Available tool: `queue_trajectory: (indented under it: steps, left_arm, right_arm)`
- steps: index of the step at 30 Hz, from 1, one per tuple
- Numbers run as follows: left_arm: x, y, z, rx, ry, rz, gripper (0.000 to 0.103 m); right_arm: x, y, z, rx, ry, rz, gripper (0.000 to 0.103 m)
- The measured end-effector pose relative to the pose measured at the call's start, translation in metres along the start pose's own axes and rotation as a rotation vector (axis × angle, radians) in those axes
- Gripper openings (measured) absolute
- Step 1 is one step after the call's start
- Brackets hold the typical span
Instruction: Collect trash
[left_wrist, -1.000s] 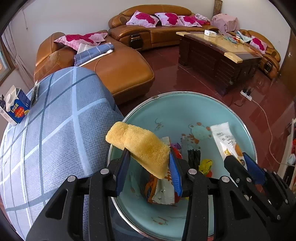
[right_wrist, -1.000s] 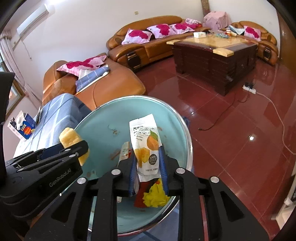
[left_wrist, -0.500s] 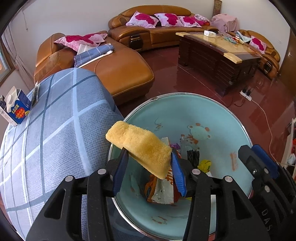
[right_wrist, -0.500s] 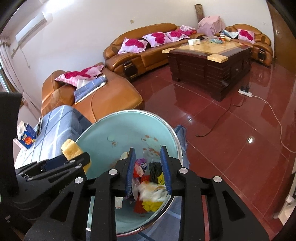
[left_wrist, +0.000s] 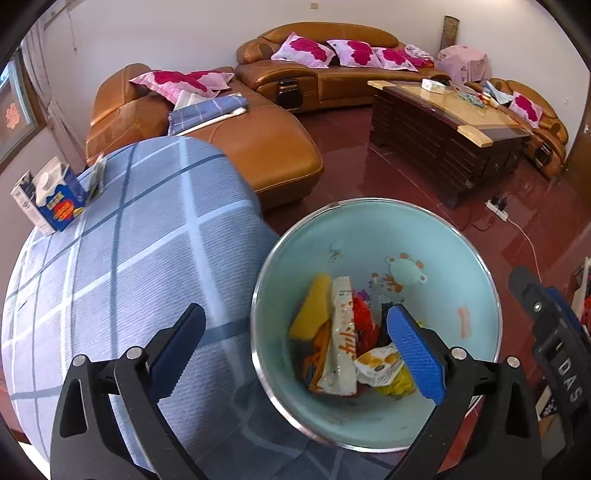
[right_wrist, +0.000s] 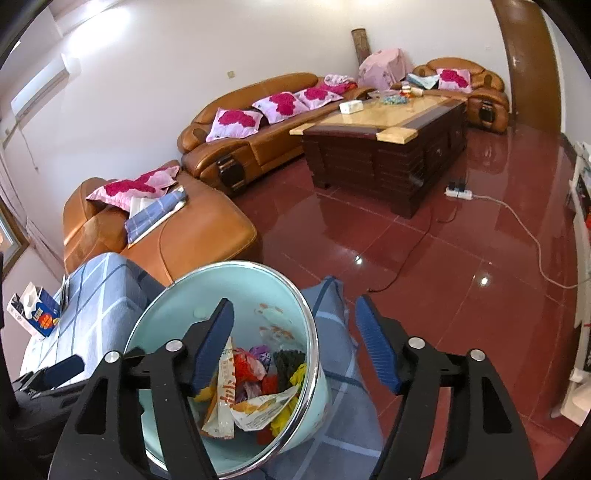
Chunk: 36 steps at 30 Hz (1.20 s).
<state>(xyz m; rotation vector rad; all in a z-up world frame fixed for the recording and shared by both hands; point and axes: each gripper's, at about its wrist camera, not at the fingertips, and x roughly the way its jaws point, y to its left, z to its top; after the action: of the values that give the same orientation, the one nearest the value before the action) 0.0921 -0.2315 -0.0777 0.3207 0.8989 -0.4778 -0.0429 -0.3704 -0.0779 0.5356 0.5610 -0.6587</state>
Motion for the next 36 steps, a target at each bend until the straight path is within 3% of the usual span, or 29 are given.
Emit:
queue_trajectory:
  steps: [7, 11, 20, 29, 36]
  left_arm:
    - [-0.014, 0.027, -0.022, -0.030, 0.005, 0.046, 0.097]
    - [-0.030, 0.043, -0.037, -0.052, -0.022, 0.075, 0.097]
    - [-0.085, 0.078, -0.060, -0.111, -0.134, 0.123, 0.097]
    - [-0.138, 0.088, -0.063, -0.126, -0.274, 0.149, 0.097]
    - [-0.154, 0.090, -0.063, -0.125, -0.321, 0.151, 0.097]
  right_arm:
    - [-0.019, 0.008, -0.010, -0.021, -0.044, -0.010, 0.087]
    - [-0.032, 0.017, -0.019, -0.053, -0.051, 0.003, 0.087]
    - [-0.088, 0.045, -0.028, -0.145, -0.176, 0.022, 0.089]
    - [-0.147, 0.057, -0.023, -0.162, -0.341, 0.038, 0.091]
    - [-0.157, 0.056, -0.020, -0.145, -0.366, 0.041, 0.091]
